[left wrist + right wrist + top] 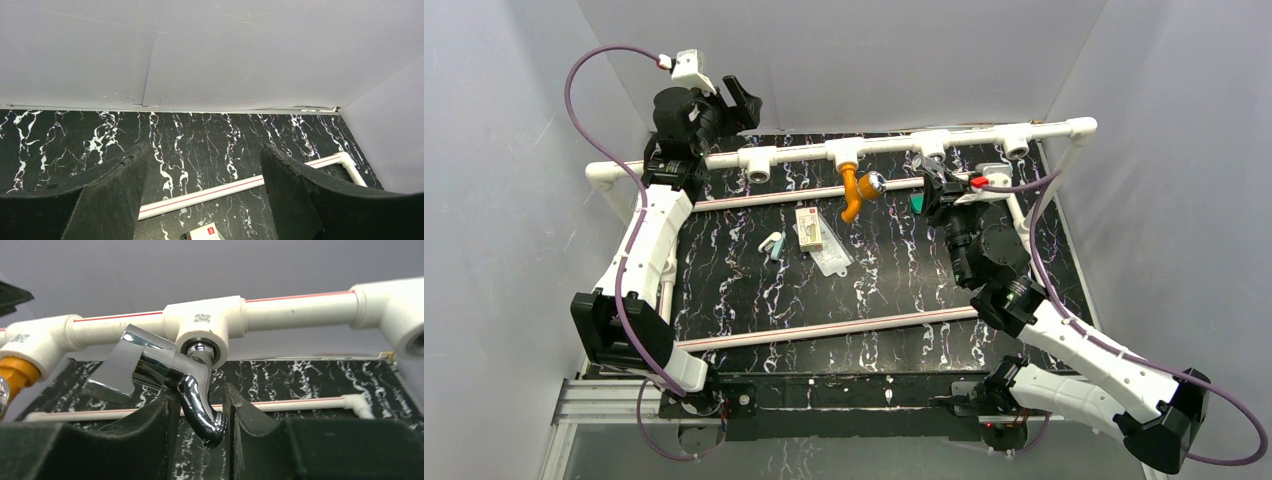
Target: Install the water faucets
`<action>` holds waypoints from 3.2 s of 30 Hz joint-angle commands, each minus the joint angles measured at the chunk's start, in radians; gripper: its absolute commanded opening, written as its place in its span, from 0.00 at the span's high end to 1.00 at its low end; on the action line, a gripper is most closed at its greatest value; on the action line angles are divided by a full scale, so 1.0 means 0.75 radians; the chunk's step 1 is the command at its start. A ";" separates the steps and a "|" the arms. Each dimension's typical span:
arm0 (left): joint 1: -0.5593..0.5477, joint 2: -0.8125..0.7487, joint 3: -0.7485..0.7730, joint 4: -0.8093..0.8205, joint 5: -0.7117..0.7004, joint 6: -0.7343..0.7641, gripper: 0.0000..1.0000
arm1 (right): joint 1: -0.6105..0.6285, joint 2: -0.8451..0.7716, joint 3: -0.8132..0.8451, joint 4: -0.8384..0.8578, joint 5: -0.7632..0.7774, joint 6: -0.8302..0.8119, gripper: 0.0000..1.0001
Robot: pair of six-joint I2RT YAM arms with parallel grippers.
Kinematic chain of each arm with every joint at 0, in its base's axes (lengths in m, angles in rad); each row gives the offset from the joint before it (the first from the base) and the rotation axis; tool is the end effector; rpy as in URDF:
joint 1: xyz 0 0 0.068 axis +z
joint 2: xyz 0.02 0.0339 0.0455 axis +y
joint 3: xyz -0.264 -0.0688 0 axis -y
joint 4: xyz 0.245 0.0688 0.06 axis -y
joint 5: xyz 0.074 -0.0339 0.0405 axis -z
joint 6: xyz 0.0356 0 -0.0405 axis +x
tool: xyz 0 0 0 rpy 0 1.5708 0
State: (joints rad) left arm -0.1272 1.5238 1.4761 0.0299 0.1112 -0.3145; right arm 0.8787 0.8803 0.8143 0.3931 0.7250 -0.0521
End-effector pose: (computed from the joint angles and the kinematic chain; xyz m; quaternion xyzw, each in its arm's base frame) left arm 0.3611 -0.0502 0.4235 -0.0278 0.7128 -0.1920 0.6740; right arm 0.1430 0.1355 0.3931 0.0131 0.6161 0.1161 0.7790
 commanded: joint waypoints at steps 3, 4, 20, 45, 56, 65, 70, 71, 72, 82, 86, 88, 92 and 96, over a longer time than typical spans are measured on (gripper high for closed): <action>0.033 0.173 -0.180 -0.350 0.024 -0.004 0.22 | 0.017 0.009 0.014 0.150 0.029 0.360 0.99; 0.033 0.174 -0.179 -0.349 0.025 -0.004 0.22 | 0.017 0.015 0.030 0.127 0.022 0.346 0.99; 0.037 0.175 -0.180 -0.345 0.032 -0.011 0.22 | 0.017 -0.159 0.109 -0.222 -0.117 -0.061 0.26; 0.036 0.177 -0.180 -0.346 0.036 -0.010 0.22 | 0.016 -0.075 0.233 -0.361 -0.380 -0.877 0.13; 0.039 0.177 -0.180 -0.345 0.036 -0.011 0.22 | 0.016 0.038 0.212 -0.118 -0.276 -0.912 0.36; 0.040 0.177 -0.180 -0.345 0.038 -0.012 0.22 | 0.016 0.029 0.169 -0.052 -0.220 -0.802 0.81; 0.041 0.177 -0.180 -0.346 0.037 -0.012 0.22 | 0.017 -0.006 0.107 0.024 -0.164 -0.625 0.99; 0.041 0.177 -0.179 -0.346 0.037 -0.012 0.22 | 0.016 -0.012 0.096 0.041 -0.155 -0.580 0.99; 0.041 0.178 -0.180 -0.345 0.037 -0.012 0.22 | 0.017 -0.017 0.086 0.059 -0.148 -0.539 0.99; 0.041 0.178 -0.180 -0.346 0.037 -0.012 0.22 | 0.017 -0.029 0.102 0.131 -0.074 -0.240 0.99; 0.042 0.177 -0.179 -0.345 0.043 -0.015 0.22 | 0.016 -0.012 0.124 0.035 -0.114 -0.231 0.99; 0.043 0.175 -0.179 -0.346 0.043 -0.015 0.22 | 0.015 -0.017 0.122 -0.009 -0.135 -0.232 0.94; 0.043 0.177 -0.179 -0.344 0.044 -0.016 0.22 | 0.015 -0.044 0.113 -0.087 -0.149 -0.243 0.67; 0.045 0.181 -0.179 -0.343 0.044 -0.016 0.22 | 0.017 -0.078 0.129 -0.192 -0.150 -0.254 0.46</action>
State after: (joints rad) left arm -0.1291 1.5234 1.4761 0.0208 0.1242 -0.3256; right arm 0.8921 0.8688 0.8776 0.3378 0.5297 -0.4095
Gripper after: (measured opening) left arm 0.779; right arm 0.497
